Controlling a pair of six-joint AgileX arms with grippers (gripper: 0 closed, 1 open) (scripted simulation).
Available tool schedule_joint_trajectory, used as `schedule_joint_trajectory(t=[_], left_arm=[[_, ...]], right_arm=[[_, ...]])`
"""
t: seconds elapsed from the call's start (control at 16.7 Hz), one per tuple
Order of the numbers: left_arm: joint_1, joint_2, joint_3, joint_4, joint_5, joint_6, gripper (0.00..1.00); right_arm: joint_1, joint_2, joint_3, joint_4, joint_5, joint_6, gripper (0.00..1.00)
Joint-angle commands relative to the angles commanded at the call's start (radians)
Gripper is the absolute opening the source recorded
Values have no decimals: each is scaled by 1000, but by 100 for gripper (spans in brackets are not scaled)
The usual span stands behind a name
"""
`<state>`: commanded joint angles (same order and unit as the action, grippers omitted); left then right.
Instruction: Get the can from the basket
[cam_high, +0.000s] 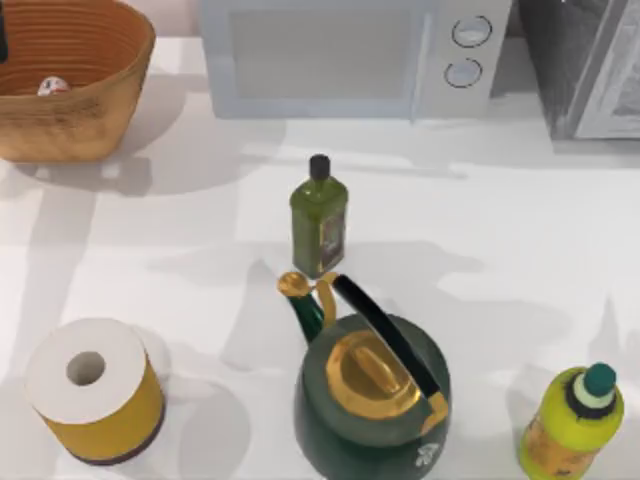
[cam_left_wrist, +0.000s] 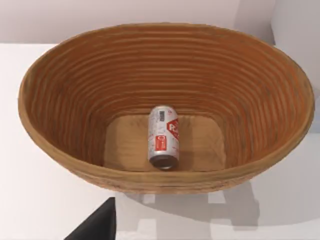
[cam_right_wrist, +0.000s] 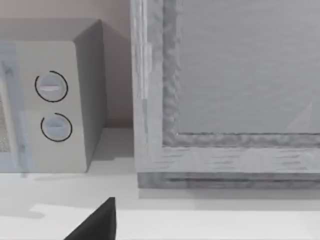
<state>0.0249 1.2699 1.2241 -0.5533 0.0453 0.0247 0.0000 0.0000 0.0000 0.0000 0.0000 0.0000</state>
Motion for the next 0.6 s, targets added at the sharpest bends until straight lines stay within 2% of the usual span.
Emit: schedule_joint_trajectory(t=[0.36, 0.6], left_arm=[[15, 604, 560, -280, 19, 21, 100], [24, 937, 866, -436, 28, 35, 100]], right_arm=[[0, 0, 0, 0, 0, 0, 100], [0, 0, 0, 0, 0, 0, 100]])
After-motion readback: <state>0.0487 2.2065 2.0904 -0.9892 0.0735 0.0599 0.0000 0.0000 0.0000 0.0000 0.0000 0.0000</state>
